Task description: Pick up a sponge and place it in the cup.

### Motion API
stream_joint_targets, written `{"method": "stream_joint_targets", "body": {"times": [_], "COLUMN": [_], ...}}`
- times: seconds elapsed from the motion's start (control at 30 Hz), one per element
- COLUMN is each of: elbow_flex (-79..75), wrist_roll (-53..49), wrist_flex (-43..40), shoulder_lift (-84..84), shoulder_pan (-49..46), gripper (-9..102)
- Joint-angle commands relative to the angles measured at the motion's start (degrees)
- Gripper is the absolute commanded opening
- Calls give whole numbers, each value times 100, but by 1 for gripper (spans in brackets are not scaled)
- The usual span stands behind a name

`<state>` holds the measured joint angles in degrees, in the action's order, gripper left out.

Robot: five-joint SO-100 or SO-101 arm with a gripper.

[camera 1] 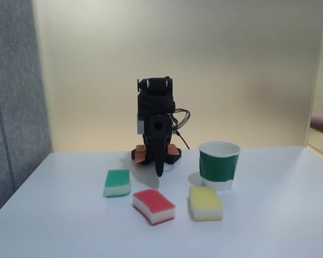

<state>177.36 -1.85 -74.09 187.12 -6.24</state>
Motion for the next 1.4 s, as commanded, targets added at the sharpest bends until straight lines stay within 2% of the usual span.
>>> {"method": "stream_joint_targets", "body": {"times": [0.0,0.47,0.77,1.37], "elbow_flex": [-185,-457,-1503,-4535], "wrist_roll": [62,62,255,396], "wrist_flex": [-510,-378,-229,202], "shoulder_lift": [0,-290,-1573,-5590], "shoulder_pan": [-88,-105,-272,-167], "gripper": [0,0,0,0]}}
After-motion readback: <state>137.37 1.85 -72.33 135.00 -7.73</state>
